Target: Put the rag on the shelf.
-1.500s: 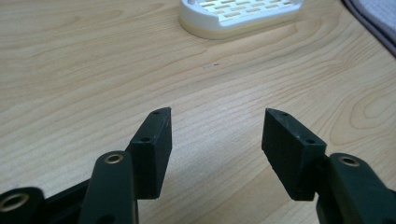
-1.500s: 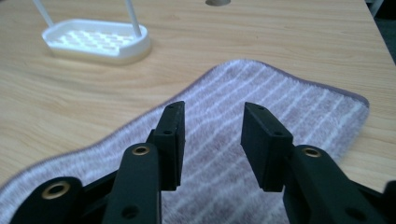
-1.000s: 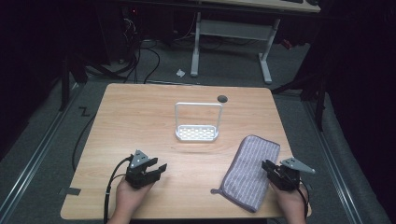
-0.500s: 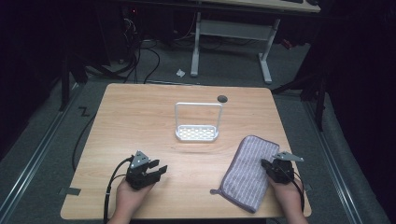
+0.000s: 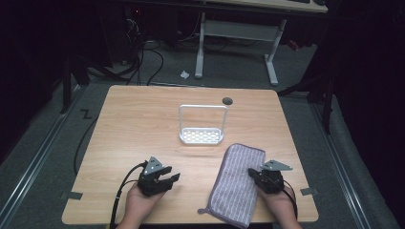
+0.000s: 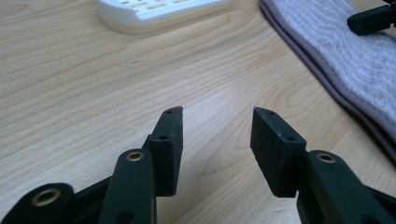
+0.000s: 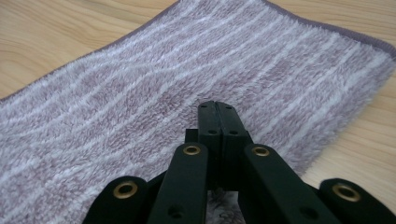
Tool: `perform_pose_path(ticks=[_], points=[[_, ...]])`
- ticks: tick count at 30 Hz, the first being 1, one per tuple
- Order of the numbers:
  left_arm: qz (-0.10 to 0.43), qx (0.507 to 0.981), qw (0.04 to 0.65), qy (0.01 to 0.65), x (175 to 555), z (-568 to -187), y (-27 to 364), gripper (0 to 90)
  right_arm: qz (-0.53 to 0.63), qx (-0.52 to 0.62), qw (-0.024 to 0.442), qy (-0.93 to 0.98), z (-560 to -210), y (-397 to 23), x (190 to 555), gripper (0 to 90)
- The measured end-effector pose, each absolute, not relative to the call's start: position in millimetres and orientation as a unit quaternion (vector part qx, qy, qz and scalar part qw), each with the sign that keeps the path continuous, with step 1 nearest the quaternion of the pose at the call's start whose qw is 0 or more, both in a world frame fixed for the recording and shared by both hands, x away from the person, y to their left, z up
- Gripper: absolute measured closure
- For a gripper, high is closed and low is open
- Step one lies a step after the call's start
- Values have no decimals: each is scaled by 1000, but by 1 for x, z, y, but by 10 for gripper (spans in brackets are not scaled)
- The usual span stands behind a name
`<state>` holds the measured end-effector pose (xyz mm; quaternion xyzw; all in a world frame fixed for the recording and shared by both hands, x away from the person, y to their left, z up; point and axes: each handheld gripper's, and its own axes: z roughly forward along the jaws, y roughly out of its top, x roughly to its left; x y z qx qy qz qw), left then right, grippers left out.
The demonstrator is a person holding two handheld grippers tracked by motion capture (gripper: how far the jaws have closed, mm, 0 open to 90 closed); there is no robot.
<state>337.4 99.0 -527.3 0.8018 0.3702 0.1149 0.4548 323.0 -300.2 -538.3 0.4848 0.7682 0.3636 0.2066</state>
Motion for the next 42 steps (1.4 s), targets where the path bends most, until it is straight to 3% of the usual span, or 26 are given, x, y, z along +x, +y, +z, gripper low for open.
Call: perform_pose_path(ticks=[18,25,30,38,42], points=[[85,824,453,331,330,-532,64,531,385,355,174,834,-540,-196,301,891],[80,842,441,299,322,-535,44,536,401,358,210,817,-531,-201,304,882],[85,854,421,292,320,-538,39,541,383,378,192,821,-541,-210,313,881],[52,856,425,289,299,-538,49,539,383,363,179,830,-541,-206,292,871],[90,839,441,305,305,-532,55,529,406,362,176,821,-534,-208,287,797]])
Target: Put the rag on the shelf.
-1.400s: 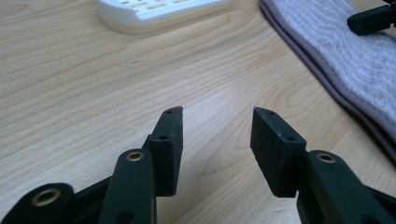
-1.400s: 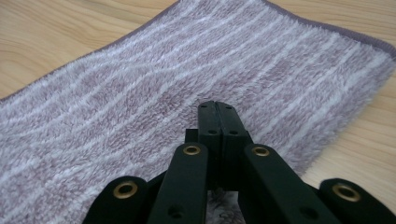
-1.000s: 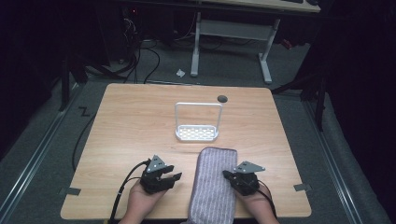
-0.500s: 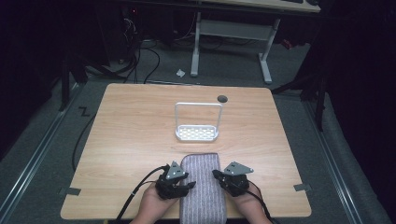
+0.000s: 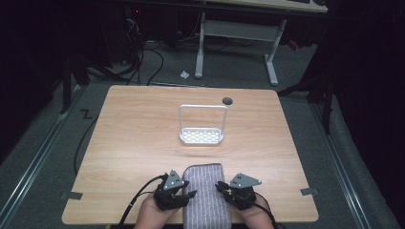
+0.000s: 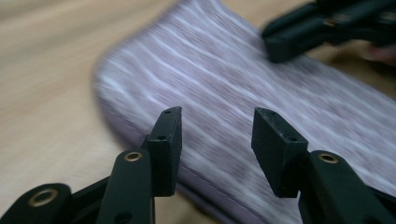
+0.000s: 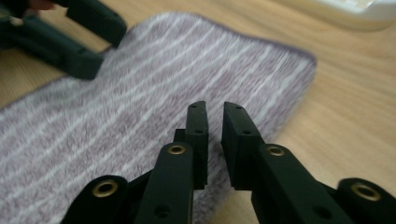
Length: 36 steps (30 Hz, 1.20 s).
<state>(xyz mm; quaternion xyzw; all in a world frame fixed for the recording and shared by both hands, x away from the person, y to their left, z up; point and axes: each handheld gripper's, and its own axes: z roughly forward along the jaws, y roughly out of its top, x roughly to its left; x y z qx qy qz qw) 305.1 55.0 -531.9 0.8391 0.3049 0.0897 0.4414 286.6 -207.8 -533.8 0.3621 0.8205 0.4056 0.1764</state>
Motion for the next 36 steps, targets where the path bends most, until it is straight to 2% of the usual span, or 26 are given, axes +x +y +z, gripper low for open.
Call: perform_pose_path(ticks=[4,10,12,15,16,19,22,24,28,31,36], points=[[115,819,441,349,328,-532,57,493,409,369,184,814,-532,-211,289,762],[134,817,418,374,342,-542,44,529,401,381,190,811,-536,-214,295,673],[137,815,418,377,342,-542,40,559,402,387,191,808,-537,-215,296,648],[131,810,423,385,344,-543,39,654,405,391,195,803,-537,-216,298,615],[122,805,427,392,345,-543,40,654,405,391,195,803,-537,-216,298,615],[103,797,436,406,349,-543,42,734,413,401,199,793,-533,-218,306,601],[96,796,438,407,350,-544,44,761,400,418,207,789,-528,-215,322,594],[96,796,438,406,350,-544,44,772,395,437,202,782,-529,-213,338,596],[92,795,440,407,350,-544,44,775,383,449,191,784,-534,-210,348,582],[91,795,440,408,350,-544,45,775,374,458,178,787,-538,-208,351,572],[93,796,440,406,350,-544,44,771,375,450,191,788,-540,-204,346,585]])
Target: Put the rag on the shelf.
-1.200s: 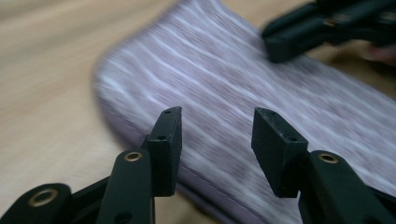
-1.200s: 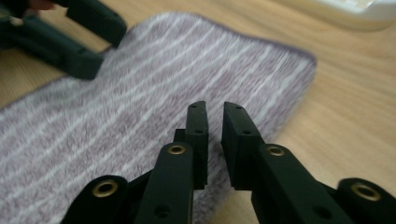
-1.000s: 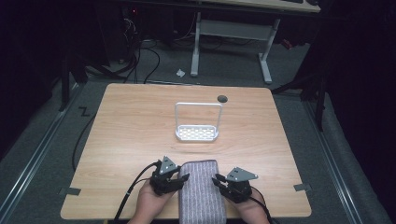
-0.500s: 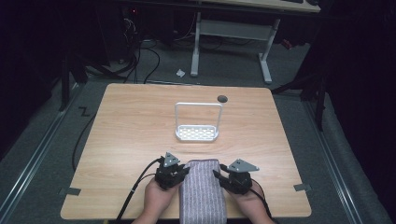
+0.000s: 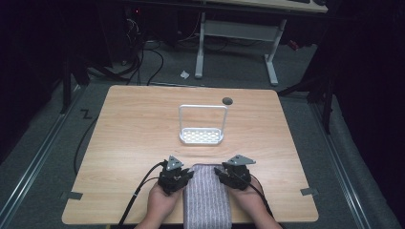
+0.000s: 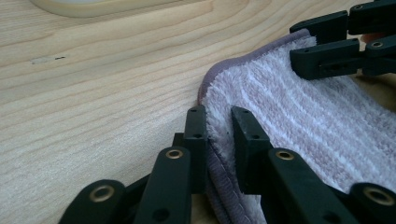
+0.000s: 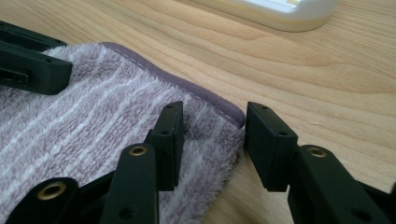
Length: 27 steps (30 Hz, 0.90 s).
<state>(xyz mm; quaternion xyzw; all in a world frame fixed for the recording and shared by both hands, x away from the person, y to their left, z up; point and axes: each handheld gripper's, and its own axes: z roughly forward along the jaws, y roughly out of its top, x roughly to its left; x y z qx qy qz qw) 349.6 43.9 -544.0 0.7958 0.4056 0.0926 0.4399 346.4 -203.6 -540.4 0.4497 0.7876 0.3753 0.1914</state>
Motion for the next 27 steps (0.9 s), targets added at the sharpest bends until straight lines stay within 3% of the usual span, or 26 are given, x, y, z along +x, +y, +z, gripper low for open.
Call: perform_pose_path(ticks=[6,11,21,27], points=[[95,797,438,404,349,-544,44,769,369,446,198,791,-541,-200,339,660],[90,801,439,397,348,-544,44,769,371,438,200,794,-541,-197,334,783],[86,803,441,392,348,-544,44,786,383,434,202,790,-540,-197,332,834],[106,784,487,369,337,-539,47,785,407,431,223,774,-534,-201,327,833]])
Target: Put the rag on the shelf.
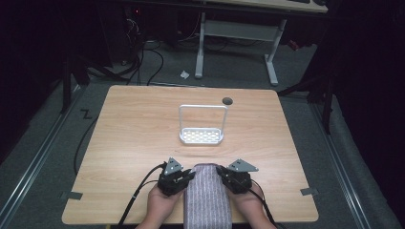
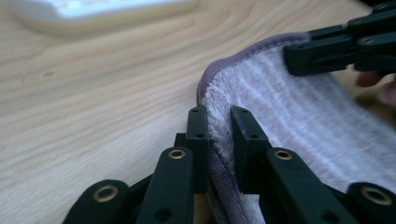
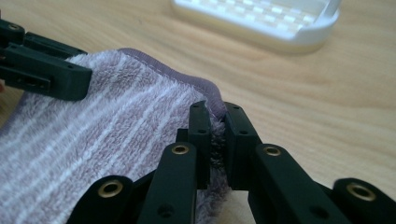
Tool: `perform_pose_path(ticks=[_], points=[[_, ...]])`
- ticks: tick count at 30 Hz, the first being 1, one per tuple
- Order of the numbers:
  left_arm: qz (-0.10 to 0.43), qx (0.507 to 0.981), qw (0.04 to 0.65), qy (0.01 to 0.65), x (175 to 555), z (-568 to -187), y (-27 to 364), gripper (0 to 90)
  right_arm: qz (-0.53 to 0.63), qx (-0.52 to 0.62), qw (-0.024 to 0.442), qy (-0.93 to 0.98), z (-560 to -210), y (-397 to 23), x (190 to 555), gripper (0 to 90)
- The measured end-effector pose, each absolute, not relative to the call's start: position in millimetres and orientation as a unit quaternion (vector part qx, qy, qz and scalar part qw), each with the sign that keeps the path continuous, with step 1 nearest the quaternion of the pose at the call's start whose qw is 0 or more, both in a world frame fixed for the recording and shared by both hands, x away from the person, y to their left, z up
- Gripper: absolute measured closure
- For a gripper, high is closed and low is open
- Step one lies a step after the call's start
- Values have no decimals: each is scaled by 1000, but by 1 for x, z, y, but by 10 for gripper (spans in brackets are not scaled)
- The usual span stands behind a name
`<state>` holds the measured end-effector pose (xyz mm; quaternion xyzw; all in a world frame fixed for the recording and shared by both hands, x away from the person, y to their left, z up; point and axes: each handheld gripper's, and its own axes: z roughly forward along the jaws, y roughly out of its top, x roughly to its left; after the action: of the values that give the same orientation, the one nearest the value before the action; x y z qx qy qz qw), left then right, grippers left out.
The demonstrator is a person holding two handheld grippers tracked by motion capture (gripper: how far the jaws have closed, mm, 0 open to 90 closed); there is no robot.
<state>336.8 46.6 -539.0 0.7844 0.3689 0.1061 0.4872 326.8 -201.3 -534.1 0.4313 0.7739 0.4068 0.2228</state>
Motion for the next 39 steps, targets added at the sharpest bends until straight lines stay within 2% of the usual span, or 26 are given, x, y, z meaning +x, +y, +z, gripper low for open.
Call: perform_pose_path(ticks=[2,12,28,33,36,39], points=[[121,779,496,364,332,-536,46,784,421,420,245,766,-529,-201,321,832],[165,754,532,349,313,-522,45,782,456,395,295,741,-516,-200,306,832],[259,690,614,284,274,-486,49,786,520,343,378,685,-478,-198,275,832],[259,682,624,279,272,-477,51,786,534,333,387,674,-468,-200,270,832],[231,688,624,290,279,-475,52,786,536,337,381,674,-465,-201,272,833],[233,688,622,293,286,-470,53,791,539,338,374,674,-460,-203,278,833]])
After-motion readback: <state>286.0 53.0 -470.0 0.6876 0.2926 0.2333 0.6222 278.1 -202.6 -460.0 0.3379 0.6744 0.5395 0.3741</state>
